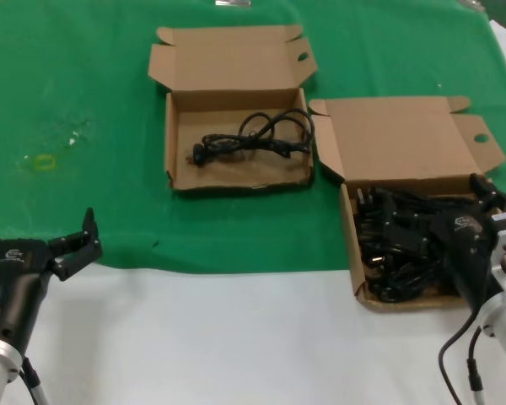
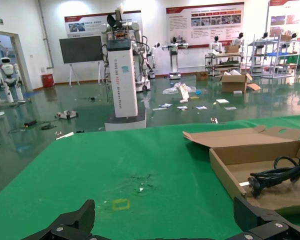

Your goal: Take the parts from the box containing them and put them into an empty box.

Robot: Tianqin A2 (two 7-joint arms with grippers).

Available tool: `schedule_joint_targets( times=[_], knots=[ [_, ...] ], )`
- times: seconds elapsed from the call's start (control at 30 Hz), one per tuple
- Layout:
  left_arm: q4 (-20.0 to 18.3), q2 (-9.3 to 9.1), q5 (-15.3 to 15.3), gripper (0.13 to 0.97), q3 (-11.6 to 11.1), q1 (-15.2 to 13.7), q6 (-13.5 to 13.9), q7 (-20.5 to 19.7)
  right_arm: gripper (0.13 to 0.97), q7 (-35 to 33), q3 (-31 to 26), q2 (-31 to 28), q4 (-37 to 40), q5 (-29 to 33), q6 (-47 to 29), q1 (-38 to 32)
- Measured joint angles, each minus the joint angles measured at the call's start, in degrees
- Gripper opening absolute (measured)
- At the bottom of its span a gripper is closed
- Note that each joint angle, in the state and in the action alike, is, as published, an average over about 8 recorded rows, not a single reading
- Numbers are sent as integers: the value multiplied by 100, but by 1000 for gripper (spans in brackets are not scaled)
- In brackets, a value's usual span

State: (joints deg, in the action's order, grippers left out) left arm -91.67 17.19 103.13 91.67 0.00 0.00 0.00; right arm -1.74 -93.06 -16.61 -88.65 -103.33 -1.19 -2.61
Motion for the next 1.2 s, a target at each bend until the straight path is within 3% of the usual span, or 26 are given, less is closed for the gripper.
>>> schedule_joint_targets(
  times=[1.2],
  knots=[
    [0,0,0,966,0,0,0,0,966,0,0,0,0,0,0,0]
  ],
)
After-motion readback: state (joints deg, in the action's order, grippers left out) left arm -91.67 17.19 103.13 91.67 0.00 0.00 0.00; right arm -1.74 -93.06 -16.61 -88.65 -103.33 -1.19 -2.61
